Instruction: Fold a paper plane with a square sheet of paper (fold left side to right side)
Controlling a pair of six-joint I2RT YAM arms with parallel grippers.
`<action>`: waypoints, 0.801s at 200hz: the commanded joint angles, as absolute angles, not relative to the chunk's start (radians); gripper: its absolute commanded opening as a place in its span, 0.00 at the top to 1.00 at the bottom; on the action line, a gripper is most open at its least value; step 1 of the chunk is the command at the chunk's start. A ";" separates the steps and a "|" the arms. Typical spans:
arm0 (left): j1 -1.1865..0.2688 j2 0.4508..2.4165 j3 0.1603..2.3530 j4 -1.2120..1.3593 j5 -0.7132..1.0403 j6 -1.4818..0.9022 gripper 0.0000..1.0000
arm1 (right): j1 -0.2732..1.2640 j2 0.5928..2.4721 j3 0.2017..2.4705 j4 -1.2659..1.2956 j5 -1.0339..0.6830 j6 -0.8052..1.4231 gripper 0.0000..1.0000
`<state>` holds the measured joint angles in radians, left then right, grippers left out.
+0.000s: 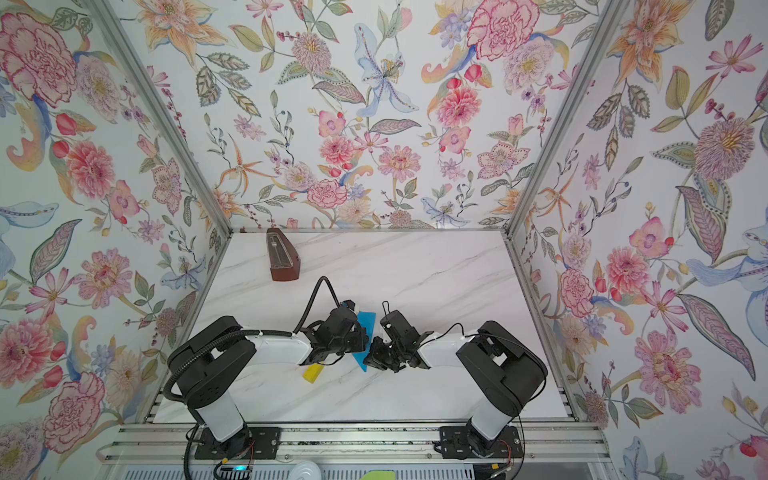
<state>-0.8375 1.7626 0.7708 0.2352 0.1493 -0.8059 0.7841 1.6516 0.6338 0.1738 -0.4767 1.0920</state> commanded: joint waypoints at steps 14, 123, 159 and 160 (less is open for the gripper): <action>-0.827 1.720 0.794 -0.056 0.058 -0.702 0.94 | 0.769 1.690 0.606 0.003 -0.494 0.994 1.00; -0.889 1.632 0.965 -0.354 0.220 -0.487 0.88 | 0.719 1.752 0.695 -0.138 -0.566 0.821 1.00; -0.913 1.687 0.984 -0.350 0.244 -0.491 0.92 | 0.718 1.748 0.695 -0.143 -0.563 0.821 1.00; -0.913 1.689 0.984 -0.348 0.246 -0.491 0.92 | 0.718 1.749 0.695 -0.143 -0.563 0.821 1.00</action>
